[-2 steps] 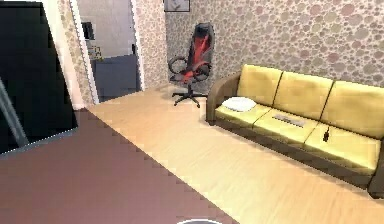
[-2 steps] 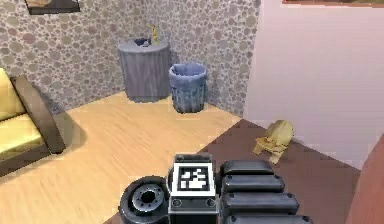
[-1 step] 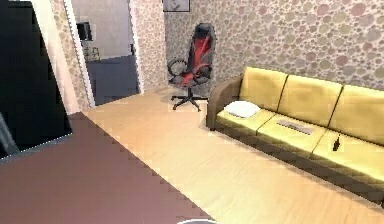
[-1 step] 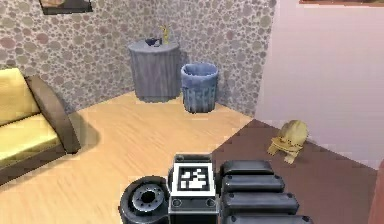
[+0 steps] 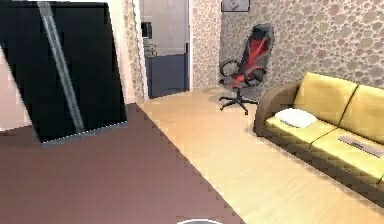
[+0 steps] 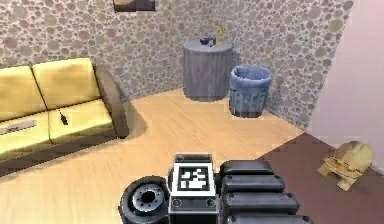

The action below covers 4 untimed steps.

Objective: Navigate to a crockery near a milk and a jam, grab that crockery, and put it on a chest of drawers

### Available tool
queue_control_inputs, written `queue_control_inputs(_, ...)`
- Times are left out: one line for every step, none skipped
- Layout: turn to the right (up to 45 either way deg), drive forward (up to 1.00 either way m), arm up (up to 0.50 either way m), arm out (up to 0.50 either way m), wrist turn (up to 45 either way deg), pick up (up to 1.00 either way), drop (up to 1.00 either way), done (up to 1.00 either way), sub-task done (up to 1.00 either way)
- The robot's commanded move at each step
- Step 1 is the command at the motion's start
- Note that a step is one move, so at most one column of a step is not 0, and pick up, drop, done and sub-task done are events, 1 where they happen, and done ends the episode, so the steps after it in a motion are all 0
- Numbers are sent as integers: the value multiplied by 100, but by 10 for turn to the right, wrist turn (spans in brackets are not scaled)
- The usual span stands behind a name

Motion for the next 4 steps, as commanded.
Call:
queue_control_inputs(0,35,0,0,0,0,0,0,0)
queue_control_inputs(0,100,0,0,0,0,0,0,0)
queue_control_inputs(-30,0,0,0,0,0,0,0,0)
queue_control_inputs(0,100,0,0,0,0,0,0,0)
